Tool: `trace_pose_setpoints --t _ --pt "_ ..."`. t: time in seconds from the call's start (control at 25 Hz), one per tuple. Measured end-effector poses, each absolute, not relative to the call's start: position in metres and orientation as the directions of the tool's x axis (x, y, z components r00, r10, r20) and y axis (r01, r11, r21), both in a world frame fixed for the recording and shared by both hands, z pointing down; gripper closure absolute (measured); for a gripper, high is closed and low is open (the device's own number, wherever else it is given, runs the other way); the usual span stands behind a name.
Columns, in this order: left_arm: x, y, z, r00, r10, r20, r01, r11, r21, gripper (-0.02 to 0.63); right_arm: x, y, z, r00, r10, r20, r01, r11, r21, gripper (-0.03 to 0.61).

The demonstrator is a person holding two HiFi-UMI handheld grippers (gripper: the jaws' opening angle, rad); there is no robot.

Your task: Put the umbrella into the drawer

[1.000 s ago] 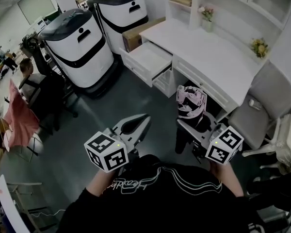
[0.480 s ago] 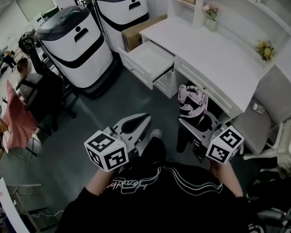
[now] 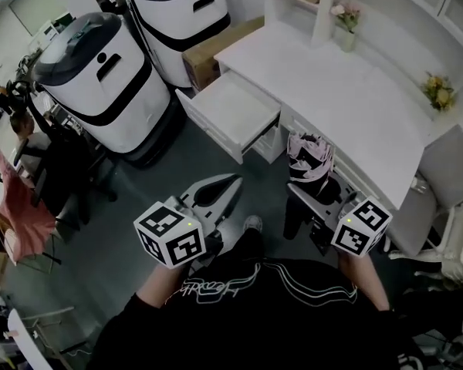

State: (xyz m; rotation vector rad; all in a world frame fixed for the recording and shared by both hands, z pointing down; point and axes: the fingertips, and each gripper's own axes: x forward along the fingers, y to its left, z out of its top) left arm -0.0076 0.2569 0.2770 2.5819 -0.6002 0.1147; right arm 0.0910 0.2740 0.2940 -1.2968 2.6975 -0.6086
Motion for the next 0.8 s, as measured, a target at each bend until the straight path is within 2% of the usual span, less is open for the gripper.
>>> trace_pose_setpoints --t 0.4,0.8 --pt "0.002 0.051 0.297 0.887 -0.402 0.227 -0.461 -0.751 0.472 0.594 0.1 0.074 0.302 -0.629 -0.759 0.168 -0.753 0.54 -0.376 0.347" --pt "-0.007 -0.027 0.339 0.859 -0.444 0.256 -0.511 -0.714 0.479 0.594 0.092 -0.011 0.334 -0.615 -0.752 0.237 -0.783 0.545 -0.301 0.347"
